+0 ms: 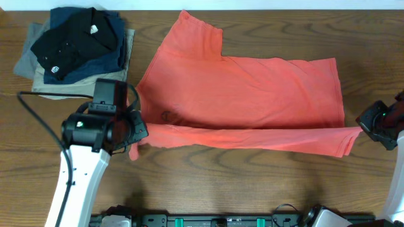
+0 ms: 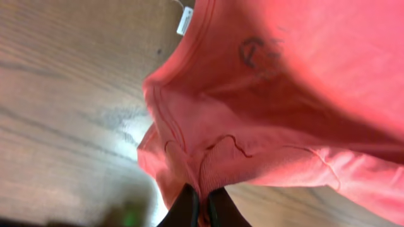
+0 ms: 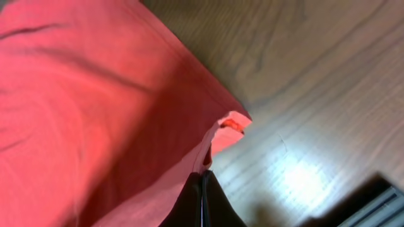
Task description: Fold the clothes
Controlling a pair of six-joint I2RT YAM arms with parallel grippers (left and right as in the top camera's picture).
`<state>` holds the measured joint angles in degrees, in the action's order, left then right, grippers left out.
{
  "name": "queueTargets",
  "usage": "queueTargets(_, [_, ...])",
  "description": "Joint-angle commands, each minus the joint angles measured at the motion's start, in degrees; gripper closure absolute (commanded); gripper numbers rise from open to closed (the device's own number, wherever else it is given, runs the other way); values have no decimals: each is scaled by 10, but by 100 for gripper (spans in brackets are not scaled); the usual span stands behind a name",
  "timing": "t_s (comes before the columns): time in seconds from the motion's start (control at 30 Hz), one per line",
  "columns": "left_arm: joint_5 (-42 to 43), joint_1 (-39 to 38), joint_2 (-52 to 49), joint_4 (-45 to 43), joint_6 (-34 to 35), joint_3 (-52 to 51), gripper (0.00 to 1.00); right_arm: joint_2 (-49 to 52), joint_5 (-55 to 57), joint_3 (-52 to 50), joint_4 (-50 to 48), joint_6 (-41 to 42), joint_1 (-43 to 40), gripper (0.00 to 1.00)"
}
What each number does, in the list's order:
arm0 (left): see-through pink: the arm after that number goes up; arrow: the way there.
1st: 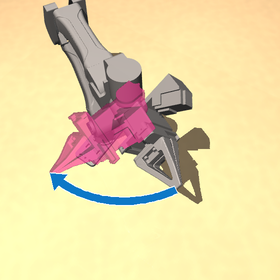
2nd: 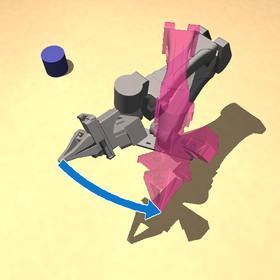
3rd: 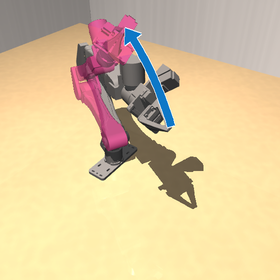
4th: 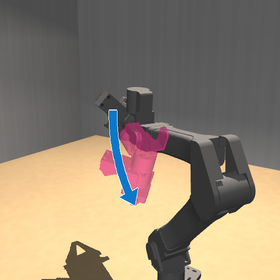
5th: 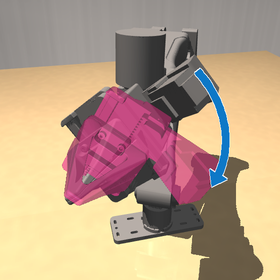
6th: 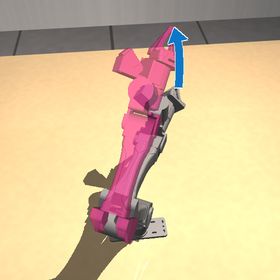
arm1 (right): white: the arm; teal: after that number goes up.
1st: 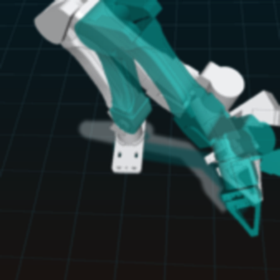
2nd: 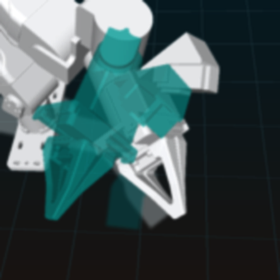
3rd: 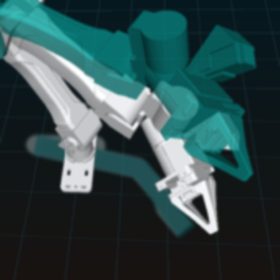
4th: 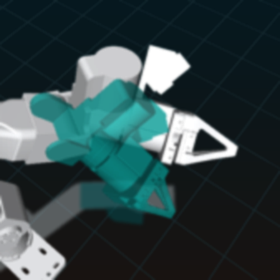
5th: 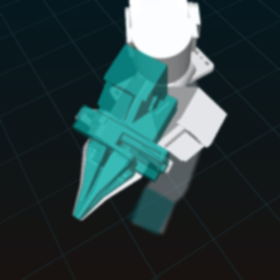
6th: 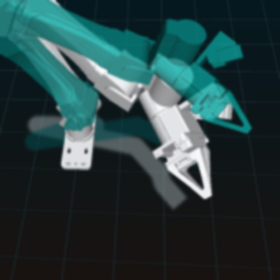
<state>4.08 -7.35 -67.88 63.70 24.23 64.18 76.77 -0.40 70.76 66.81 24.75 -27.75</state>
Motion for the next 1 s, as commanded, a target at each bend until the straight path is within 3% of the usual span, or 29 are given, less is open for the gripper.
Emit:
queueTargets(0.0, [-18, -1, -22, -16, 8, -14, 94, 1, 6, -17, -27, 25, -8, 99])
queueTargets(0.23, [-18, -1, -56, -41, 7, -15, 94, 1, 5, -23, -107, 27, -8, 99])
queueTargets(0.6, [-18, -1, -62, -66, 7, -15, 94, 7, 0, -54, -110, 27, -7, 99])
queueTargets(0.97, [-18, -1, -94, -79, 14, -15, 93, 12, 2, -118, -184, 27, -7, 99])
